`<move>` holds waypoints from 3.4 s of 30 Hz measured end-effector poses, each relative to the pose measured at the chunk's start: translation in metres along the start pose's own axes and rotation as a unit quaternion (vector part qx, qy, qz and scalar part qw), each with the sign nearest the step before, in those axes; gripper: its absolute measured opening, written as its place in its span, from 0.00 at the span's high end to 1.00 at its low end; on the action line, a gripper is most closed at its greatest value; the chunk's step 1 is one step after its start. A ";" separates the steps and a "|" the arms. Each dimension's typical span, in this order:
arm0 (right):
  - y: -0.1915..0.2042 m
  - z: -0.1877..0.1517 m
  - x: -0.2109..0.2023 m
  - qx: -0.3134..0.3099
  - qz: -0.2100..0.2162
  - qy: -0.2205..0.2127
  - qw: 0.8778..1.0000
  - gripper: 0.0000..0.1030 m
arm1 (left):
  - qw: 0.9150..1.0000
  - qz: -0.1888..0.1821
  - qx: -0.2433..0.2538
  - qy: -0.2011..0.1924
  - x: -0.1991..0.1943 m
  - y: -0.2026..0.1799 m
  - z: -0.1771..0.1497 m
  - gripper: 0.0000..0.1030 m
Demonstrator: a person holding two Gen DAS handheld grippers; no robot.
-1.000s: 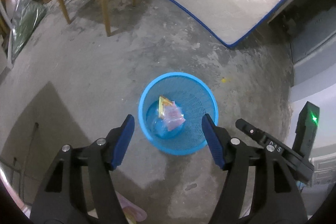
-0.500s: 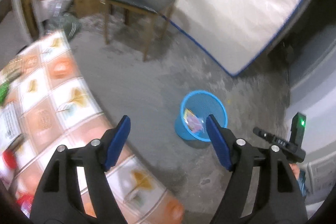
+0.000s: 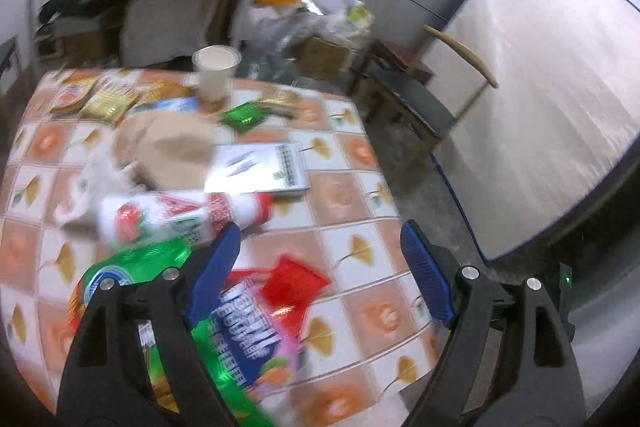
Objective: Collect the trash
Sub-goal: 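Move both tools back over the table toward the red wrapper, then grasp the red wrapper with the right tool while the left tool grasps the white glove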
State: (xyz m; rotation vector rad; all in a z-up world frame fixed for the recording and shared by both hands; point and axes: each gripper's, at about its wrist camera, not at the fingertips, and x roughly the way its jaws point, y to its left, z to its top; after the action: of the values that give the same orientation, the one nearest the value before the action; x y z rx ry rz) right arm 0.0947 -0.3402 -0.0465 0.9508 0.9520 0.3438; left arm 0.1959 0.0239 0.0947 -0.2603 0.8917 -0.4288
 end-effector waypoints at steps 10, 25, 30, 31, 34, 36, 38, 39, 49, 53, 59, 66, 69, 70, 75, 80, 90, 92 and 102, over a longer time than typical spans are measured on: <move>0.065 -0.017 0.123 -0.045 0.001 0.097 0.994 0.31 | 0.999 -0.034 -0.002 0.014 -0.022 0.027 -0.051 0.24; 0.068 -0.003 0.192 -0.047 -0.044 0.092 0.994 0.48 | 0.995 -0.073 0.056 0.039 -0.004 0.012 -0.096 0.37; 0.070 0.000 0.205 -0.053 -0.047 0.093 0.993 0.62 | 0.997 -0.052 0.046 0.019 -0.015 0.030 -0.081 0.41; 0.070 -0.001 0.207 -0.054 -0.050 0.093 0.993 0.66 | 0.998 -0.045 0.046 0.014 -0.018 0.033 -0.077 0.41; 0.070 -0.001 0.209 -0.059 -0.056 0.094 0.992 0.75 | 0.999 -0.030 0.038 0.002 -0.024 0.046 -0.064 0.42; 0.069 -0.001 0.209 -0.063 -0.060 0.092 0.992 0.78 | 0.999 -0.020 0.027 -0.006 -0.029 0.059 -0.053 0.42; 0.070 0.000 0.207 -0.068 -0.065 0.089 0.992 0.81 | 1.000 -0.008 0.007 -0.013 -0.030 0.076 -0.040 0.42; 0.071 0.000 0.207 -0.072 -0.068 0.087 0.991 0.81 | 1.000 -0.001 -0.004 -0.015 -0.030 0.085 -0.032 0.42; 0.070 0.004 0.201 -0.081 -0.073 0.079 0.991 0.85 | 0.993 0.094 -0.066 0.039 0.041 0.194 0.040 0.47; 0.071 0.005 0.199 -0.081 -0.071 0.078 0.991 0.85 | 0.989 0.102 -0.075 0.070 0.068 0.214 0.044 0.52; 0.077 0.007 0.193 -0.088 -0.069 0.073 0.991 0.88 | 0.989 0.070 -0.093 0.091 0.083 0.222 0.039 0.83; 0.084 0.008 0.180 -0.098 -0.072 0.057 0.991 0.89 | 0.993 0.063 -0.080 0.065 0.072 0.216 0.039 0.98; 0.086 0.010 0.175 -0.100 -0.072 0.050 0.991 0.89 | 0.994 0.068 -0.071 0.046 0.062 0.211 0.042 0.98; 0.087 0.011 0.173 -0.101 -0.072 0.047 0.991 0.90 | 0.995 0.068 -0.068 0.038 0.057 0.208 0.042 0.99; 0.087 0.013 0.166 -0.100 -0.071 0.040 0.992 0.90 | 0.996 0.074 -0.056 0.009 0.036 0.198 0.043 0.99; 0.084 0.015 0.159 -0.093 -0.068 0.033 0.993 0.90 | 0.996 0.077 -0.041 -0.018 0.012 0.186 0.043 0.99; 0.085 0.018 0.144 -0.092 -0.061 0.015 0.994 0.90 | 0.995 0.076 -0.006 -0.065 -0.031 0.157 0.051 0.99; 0.086 0.018 0.141 -0.093 -0.060 0.011 0.994 0.90 | 0.994 0.076 0.004 -0.076 -0.039 0.149 0.053 0.99; 0.087 0.022 0.125 -0.091 -0.049 -0.006 0.995 0.90 | 0.990 0.065 0.042 -0.121 -0.071 0.111 0.063 0.99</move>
State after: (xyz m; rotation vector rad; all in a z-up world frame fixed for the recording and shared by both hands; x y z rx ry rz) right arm 0.1950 -0.2239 -0.0373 0.7373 0.9369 0.3351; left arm 0.2342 0.1576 0.1384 -0.1711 0.6467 -0.3049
